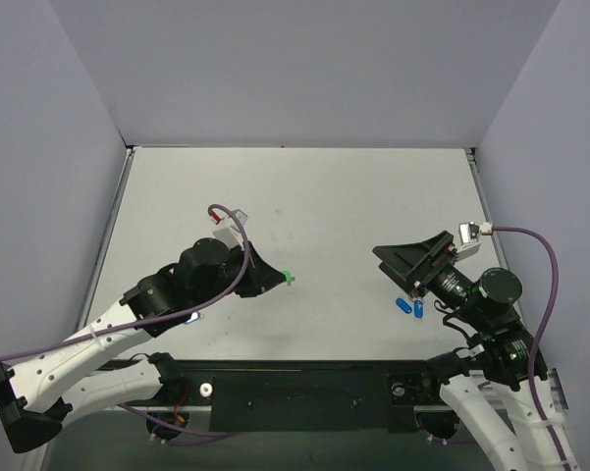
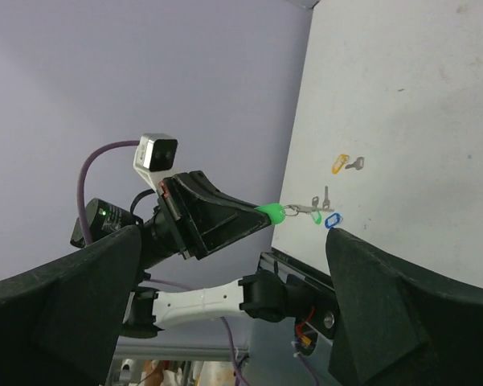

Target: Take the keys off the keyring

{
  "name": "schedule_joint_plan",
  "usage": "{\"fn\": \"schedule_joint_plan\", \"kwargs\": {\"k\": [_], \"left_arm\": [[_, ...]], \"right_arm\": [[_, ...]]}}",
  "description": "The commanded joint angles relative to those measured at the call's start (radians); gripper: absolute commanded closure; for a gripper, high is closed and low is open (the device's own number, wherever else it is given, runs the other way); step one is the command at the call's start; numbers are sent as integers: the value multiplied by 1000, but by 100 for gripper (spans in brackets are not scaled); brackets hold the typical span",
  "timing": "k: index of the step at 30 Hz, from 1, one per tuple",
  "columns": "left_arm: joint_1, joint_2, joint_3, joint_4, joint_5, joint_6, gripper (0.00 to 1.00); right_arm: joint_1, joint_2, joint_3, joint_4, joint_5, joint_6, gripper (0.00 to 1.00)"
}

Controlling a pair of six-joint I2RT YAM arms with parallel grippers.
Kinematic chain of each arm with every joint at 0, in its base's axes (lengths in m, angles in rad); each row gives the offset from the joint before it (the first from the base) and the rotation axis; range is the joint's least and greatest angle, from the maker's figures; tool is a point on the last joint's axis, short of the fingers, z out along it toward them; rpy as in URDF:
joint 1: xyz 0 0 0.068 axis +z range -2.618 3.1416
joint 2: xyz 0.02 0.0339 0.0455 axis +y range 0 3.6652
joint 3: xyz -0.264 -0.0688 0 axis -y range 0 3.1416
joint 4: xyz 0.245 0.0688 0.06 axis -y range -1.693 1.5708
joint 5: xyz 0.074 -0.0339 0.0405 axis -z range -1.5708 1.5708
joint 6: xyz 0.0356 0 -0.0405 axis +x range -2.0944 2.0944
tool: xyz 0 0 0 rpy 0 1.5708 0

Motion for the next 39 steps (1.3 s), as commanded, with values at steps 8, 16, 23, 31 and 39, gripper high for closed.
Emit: {"fn": "schedule_joint_plan", "kwargs": {"k": [8, 16, 23, 31, 39], "left_arm": [[-5, -43, 188, -137, 2, -217, 100], [-5, -132, 214, -170, -23, -340, 100], [-5, -178, 232, -190, -27, -372, 100], [-5, -204, 242, -162, 15, -340, 100], [-7, -178, 304, -102, 137, -205, 100]], "right_arm": [[556, 226, 98, 266, 448, -90, 10], [791, 408, 124, 444, 610, -162, 12], [840, 487, 172, 487, 644, -182, 13], [857, 524, 180, 527, 647, -158, 13], [856, 545, 169, 654, 579, -106, 12]]}}
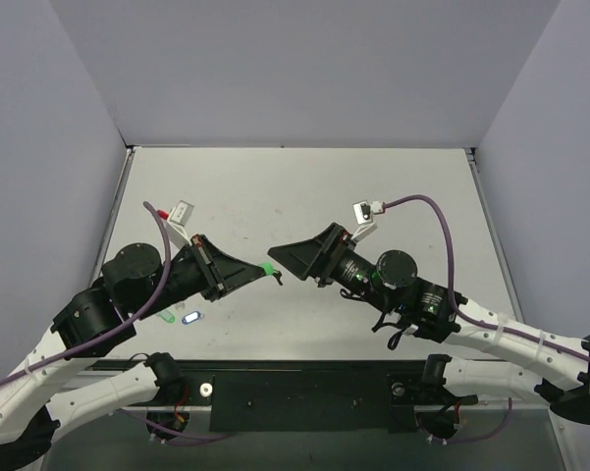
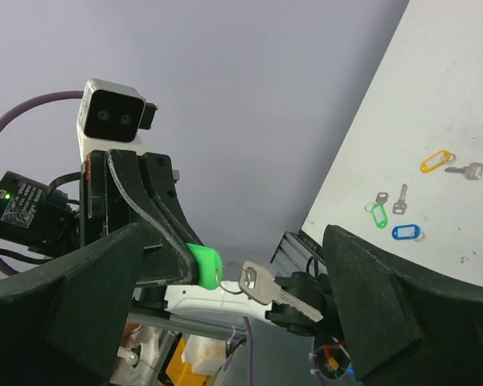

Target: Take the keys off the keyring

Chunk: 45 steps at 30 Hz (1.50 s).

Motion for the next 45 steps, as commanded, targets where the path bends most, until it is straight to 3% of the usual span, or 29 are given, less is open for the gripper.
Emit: {"fn": "schedule_joint_plan", "kwargs": {"k": [1, 11, 20, 34, 45], "left_arm": [[-4, 20, 116, 79, 107, 118, 100], [-4, 101, 206, 226, 360, 247, 100], [-4, 130, 283, 343, 456, 284, 100], [-1, 191, 352, 362, 445, 340, 100], [12, 181, 354, 329, 344, 406, 100]], "right_arm": [[4, 14, 29, 169, -52, 32, 12], [-8, 55, -3, 470, -176, 196, 11], [-7, 123, -23, 807, -201, 383, 11], [18, 138, -9, 892, -190, 446, 11], [35, 149, 1, 915, -185, 463, 11]]}}
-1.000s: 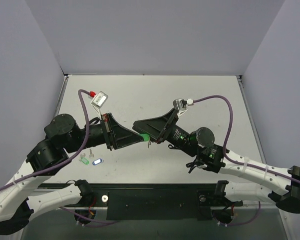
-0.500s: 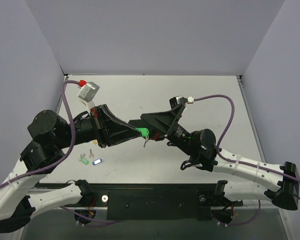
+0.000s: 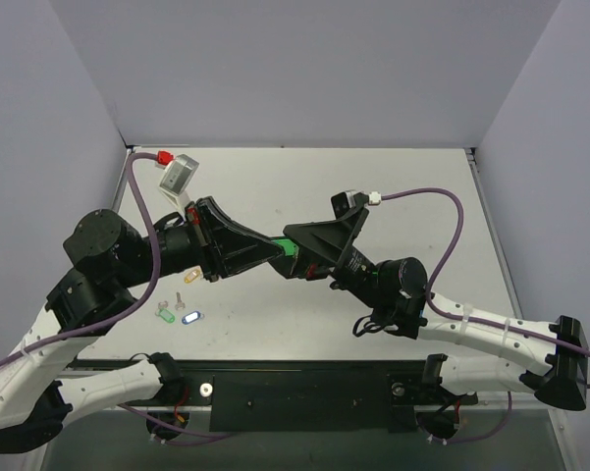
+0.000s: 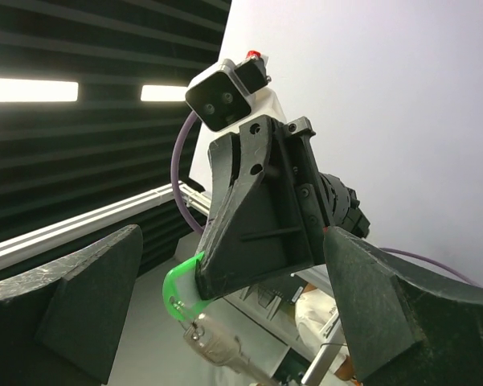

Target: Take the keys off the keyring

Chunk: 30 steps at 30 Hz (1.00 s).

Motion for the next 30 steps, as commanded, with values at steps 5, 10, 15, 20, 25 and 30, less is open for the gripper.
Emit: {"fn": "schedule_joint_plan", "kwargs": {"k": [5, 10, 15, 20, 25, 30], "left_arm": [[15, -27, 33, -21, -90, 68, 100], [21, -39, 25, -33, -105, 81, 100], [26, -48, 24, -65, -129, 98, 100], [31, -65, 21, -80, -142, 110, 100], [31, -79, 16, -64, -124, 127, 100], [31, -93, -4, 1, -57, 148, 100]], "right_arm": [[12, 0, 31, 119, -5, 9, 13], [12, 6, 28, 128, -5, 10, 22], [15, 9, 28, 112, -3, 7, 28], [18, 11, 22, 115, 1, 6, 30], [24, 14, 23, 110, 4, 3, 32], [33, 31, 38, 110, 0, 3, 32]]}}
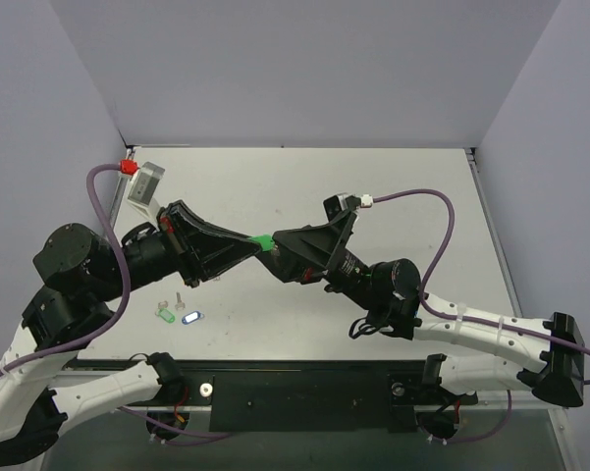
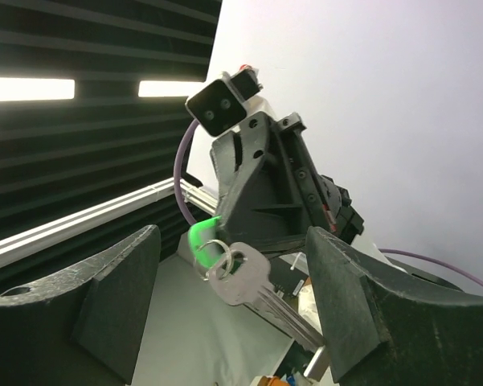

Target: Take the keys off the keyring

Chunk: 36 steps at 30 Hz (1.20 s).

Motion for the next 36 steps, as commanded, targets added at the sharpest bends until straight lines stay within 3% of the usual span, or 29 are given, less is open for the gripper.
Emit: {"fn": "schedule_joint_plan", "kwargs": {"k": [1, 23, 36], "left_arm": [[5, -18, -4, 92, 61, 46, 100], [5, -35, -87, 300, 137, 80, 100], [6, -49, -91, 244, 106, 141, 100]], "right_arm": [[17, 12, 40, 94, -1, -4, 33], [54, 92, 117, 216, -6, 41, 32], [60, 90, 135, 236, -9, 55, 31]]}}
